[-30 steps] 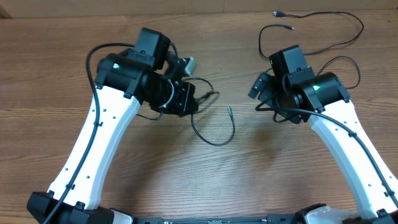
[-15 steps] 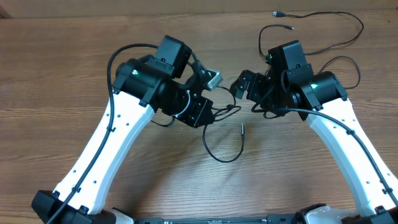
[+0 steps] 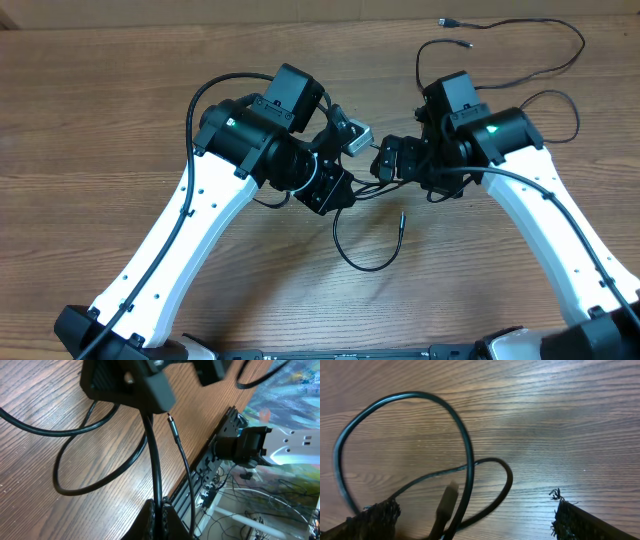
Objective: Untangle cables
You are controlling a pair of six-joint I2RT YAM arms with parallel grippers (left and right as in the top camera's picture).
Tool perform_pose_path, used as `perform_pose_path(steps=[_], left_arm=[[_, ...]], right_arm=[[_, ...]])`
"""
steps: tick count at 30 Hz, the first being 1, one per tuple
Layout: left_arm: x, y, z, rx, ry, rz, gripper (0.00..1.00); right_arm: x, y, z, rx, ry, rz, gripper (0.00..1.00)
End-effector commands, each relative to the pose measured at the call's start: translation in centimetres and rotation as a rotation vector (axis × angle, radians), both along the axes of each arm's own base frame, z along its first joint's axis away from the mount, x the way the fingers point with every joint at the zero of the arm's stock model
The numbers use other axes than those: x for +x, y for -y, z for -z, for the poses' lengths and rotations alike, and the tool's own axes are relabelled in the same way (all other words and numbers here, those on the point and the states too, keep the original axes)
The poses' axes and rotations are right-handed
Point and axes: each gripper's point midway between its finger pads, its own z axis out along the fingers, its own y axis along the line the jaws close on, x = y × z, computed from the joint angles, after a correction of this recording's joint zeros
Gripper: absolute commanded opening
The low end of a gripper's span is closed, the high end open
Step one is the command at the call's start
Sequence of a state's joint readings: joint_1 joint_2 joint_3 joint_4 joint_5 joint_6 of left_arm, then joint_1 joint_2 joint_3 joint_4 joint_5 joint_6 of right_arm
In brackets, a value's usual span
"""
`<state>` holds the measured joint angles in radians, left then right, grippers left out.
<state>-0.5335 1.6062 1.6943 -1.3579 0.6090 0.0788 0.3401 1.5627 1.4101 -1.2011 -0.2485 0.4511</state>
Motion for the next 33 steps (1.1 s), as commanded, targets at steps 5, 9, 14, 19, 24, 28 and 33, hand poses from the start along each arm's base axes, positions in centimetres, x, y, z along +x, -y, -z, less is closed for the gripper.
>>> perform_pose_path(steps=[5,9,14,19,24,28,33], left_arm=[[-1.0,1.2,-1.5,-0.097,0.001,0.073,0.04],[-1.1,1.3,-1.7,-0.113,-0.005,0.082,0.04],[-1.6,1.7,-2.1,-0.146,-0.032,0.085,0.04],[-2.1,2.0,-2.6,-0.178,-0.066,0.088,0.04],[-1.5,0.2,-1.8,-0.076,-0.127,-0.034,0.04],[0.9,-4.5,0.4,0.148,-0.175,-0.328,0.04],[3.2,-12.0,2.1,0.370,-0.207,-0.673,0.04]], right_arm=[[-0.3,0.4,2.6,-0.042,-0.051,-0.011,1.00],[-0.3,0.9,3.7,-0.069,-0.052,-0.004,0.99],[0.2,2.1,4.6,-0.146,-0.049,0.016,0.90],[0.8,4.2,5.2,-0.259,-0.042,0.134,0.91],[1.5,7.6,5.0,-0.409,-0.007,0.316,0.98],[1.6,9.2,4.9,-0.449,-0.005,0.358,1.00],[1.4,10.9,5.0,-0.461,-0.035,0.403,1.00]])
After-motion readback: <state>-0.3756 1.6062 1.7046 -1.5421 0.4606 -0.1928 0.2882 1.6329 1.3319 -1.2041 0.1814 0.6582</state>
